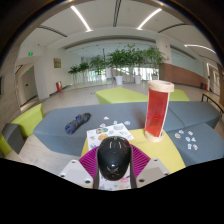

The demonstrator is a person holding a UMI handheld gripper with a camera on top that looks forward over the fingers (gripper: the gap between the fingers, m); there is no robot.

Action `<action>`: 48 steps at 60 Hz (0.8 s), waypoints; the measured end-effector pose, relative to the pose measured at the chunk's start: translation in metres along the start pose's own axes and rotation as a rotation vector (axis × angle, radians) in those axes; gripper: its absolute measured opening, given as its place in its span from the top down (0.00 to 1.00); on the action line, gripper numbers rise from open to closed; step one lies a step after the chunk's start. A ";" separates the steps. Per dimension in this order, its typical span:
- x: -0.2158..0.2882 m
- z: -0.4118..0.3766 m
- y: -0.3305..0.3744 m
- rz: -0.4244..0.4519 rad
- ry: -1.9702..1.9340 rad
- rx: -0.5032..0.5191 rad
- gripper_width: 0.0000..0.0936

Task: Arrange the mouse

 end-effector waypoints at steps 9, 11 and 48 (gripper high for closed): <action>-0.077 -0.023 -0.027 -0.144 0.045 -0.016 0.55; -0.088 -0.023 -0.032 -0.158 0.052 -0.023 0.55; -0.094 0.007 0.068 -0.204 0.166 0.010 0.12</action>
Point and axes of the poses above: the point between the fingertips, and its own axes, seen from behind it with the camera up: z to the right, x up, y backward, against the way the camera looks, the point moved 5 cm from there along y, backward, against the way the camera looks, and after that the axes turned 12 degrees about -x, right-handed, at the moved point
